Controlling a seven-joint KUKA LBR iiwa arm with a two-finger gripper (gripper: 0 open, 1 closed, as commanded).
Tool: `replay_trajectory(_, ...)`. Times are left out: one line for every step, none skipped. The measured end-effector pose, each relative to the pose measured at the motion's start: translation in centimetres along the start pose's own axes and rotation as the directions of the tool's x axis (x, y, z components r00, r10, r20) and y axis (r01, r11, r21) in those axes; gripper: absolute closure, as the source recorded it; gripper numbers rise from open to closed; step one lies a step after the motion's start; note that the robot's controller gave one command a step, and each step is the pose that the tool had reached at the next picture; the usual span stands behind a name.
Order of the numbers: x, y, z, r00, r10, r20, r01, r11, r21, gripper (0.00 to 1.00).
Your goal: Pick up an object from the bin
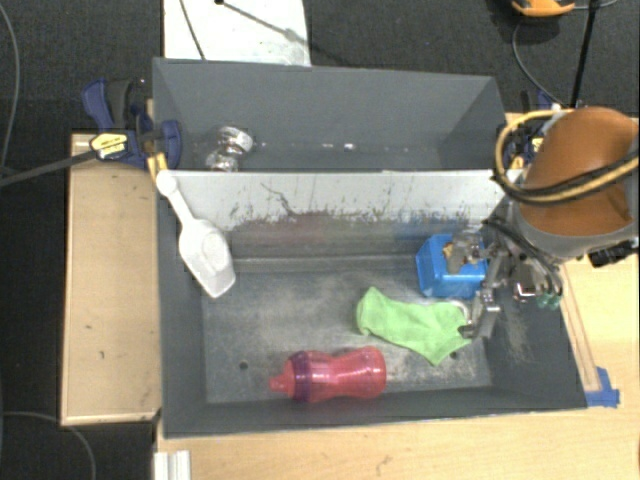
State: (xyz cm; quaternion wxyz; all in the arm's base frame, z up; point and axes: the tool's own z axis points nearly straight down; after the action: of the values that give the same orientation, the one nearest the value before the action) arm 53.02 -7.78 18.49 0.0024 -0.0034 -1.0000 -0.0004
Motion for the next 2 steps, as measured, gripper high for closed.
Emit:
replay_trajectory(-0.1,0.0,-0.5,1.000,-0.004,0.008,0.004,1.000,0.001,0.00)
replay_trajectory(1.4,4.1,7.2,0.998,0.067,0.012,-0.067,0.998,0.000,0.00)
